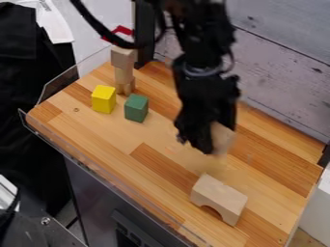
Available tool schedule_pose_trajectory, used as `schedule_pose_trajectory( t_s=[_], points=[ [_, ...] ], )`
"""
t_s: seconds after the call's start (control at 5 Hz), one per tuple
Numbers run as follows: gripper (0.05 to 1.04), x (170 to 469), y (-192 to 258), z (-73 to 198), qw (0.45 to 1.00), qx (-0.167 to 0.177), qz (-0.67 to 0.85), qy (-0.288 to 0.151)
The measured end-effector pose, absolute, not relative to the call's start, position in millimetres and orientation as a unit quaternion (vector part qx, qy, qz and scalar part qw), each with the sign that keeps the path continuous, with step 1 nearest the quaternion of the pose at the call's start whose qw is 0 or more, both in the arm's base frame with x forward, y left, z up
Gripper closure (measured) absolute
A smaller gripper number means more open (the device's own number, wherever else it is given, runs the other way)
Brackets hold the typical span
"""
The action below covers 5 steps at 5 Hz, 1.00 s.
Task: Picked rectangle on top of arch and placed on the table
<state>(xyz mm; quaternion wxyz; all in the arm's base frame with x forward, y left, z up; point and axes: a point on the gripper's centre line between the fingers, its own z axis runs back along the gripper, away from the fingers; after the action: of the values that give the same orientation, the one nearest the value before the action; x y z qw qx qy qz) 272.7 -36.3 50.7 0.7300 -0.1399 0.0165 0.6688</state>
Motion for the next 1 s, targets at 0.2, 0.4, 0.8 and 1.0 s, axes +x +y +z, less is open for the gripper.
schedule_pose_trajectory(
  t_s=[0.2, 0.4, 0.8, 1.0],
  points=[
    [0.471, 277.9, -16.5, 48.9, 0.718, -0.139, 0.682, 0.02],
    [0.471, 287.1, -8.8, 40.2, 0.724, -0.118, 0.679, 0.031],
    [0.471, 302.9, -15.5, 28.4, 0.734, -0.106, 0.669, 0.046],
    [0.471, 300.4, -17.7, 28.2, 0.733, -0.104, 0.67, 0.056]
  ],
)
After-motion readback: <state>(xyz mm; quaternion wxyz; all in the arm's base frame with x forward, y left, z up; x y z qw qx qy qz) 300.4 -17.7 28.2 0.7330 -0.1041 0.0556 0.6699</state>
